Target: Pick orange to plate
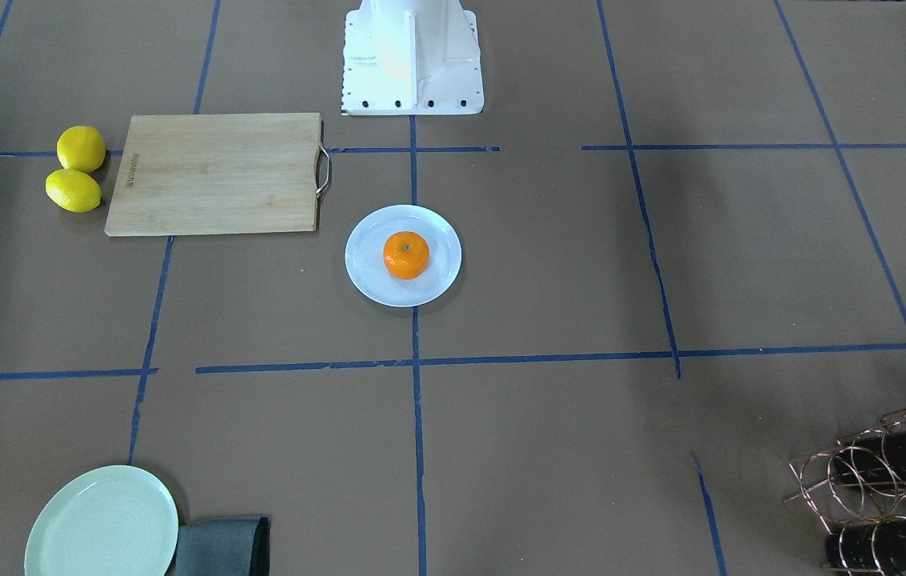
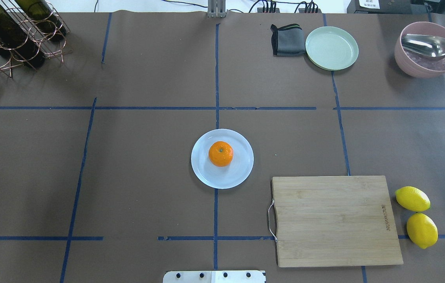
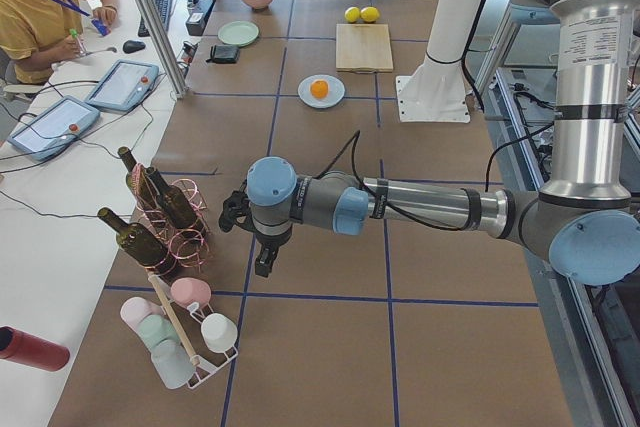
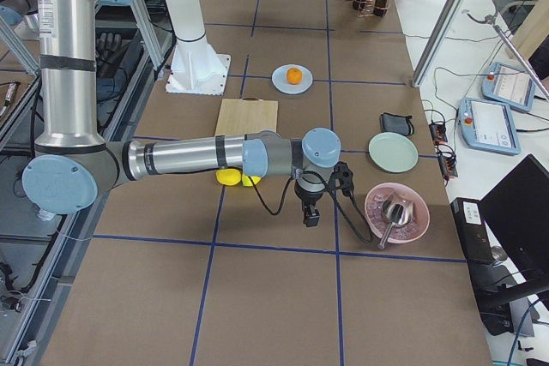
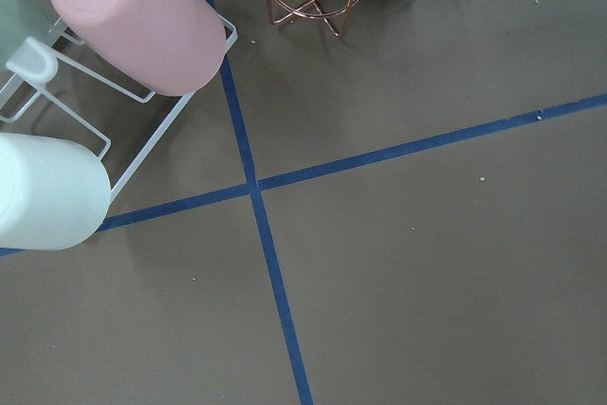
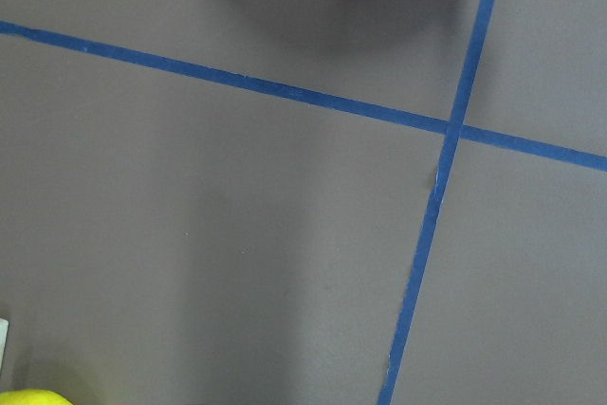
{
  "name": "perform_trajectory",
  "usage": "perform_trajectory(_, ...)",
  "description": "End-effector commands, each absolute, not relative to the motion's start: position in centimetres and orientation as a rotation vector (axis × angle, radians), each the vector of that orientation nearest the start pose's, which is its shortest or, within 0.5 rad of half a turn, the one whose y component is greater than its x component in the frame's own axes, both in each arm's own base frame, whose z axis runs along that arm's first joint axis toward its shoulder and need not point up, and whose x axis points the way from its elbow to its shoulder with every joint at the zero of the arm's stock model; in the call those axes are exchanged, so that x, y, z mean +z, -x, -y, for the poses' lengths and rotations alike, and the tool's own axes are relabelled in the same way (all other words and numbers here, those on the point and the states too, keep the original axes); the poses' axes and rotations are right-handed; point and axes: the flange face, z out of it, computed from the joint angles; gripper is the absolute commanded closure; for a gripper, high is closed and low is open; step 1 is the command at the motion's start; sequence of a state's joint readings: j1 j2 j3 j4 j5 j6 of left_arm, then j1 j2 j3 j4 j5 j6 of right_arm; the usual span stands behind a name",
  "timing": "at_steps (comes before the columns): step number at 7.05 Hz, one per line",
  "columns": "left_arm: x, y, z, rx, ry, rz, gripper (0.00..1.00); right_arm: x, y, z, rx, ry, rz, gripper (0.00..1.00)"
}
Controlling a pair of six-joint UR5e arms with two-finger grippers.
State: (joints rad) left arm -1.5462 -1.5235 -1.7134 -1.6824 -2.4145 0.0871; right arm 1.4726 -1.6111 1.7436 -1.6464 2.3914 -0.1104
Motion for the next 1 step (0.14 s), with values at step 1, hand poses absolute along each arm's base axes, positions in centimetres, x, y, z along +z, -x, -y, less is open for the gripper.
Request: perform_trajectory(1,59.20,4.70,48.33,0.192,-0.223,-0.835,0.00,59.77,-1.36,47.82,-0.220,-0.059,0.822,0.00)
